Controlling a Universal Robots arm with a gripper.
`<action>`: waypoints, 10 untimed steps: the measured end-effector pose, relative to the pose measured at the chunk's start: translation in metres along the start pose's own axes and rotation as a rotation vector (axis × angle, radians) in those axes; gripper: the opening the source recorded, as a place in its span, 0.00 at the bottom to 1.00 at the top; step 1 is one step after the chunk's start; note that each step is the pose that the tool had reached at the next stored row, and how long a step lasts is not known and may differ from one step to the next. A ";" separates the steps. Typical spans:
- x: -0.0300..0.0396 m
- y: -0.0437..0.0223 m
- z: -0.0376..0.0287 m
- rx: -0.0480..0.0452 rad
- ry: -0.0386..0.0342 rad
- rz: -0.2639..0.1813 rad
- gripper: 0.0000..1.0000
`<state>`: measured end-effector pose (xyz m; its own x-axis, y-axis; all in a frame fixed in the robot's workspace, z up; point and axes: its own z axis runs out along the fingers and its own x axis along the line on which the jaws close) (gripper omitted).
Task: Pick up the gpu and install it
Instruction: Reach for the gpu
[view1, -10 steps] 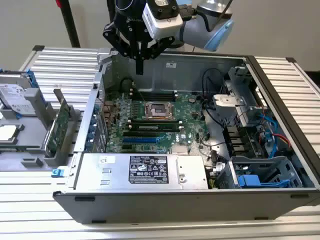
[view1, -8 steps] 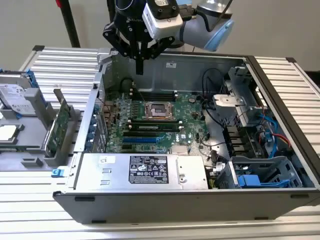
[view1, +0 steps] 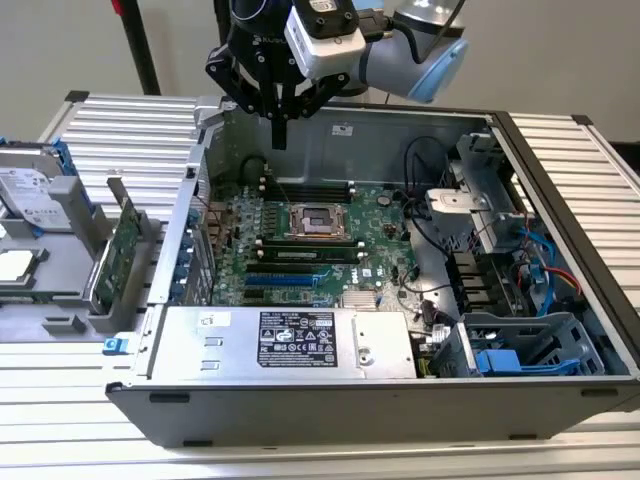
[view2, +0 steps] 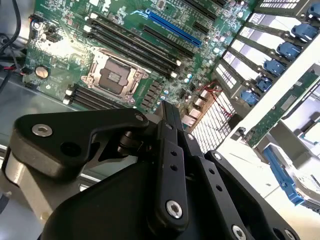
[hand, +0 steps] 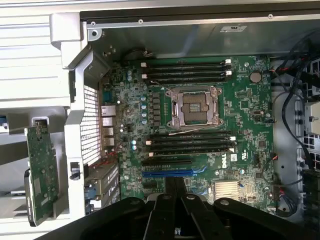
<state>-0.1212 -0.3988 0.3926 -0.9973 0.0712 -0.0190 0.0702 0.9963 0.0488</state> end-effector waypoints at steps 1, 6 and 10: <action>0.0000 0.0000 0.0000 0.0000 0.0000 0.000 0.00; 0.0008 0.0000 0.0000 0.0001 0.0000 0.000 0.00; 0.0047 -0.0003 -0.0001 0.0000 0.0000 0.000 0.00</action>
<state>-0.1259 -0.3988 0.3926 -0.9973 0.0708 -0.0190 0.0698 0.9964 0.0487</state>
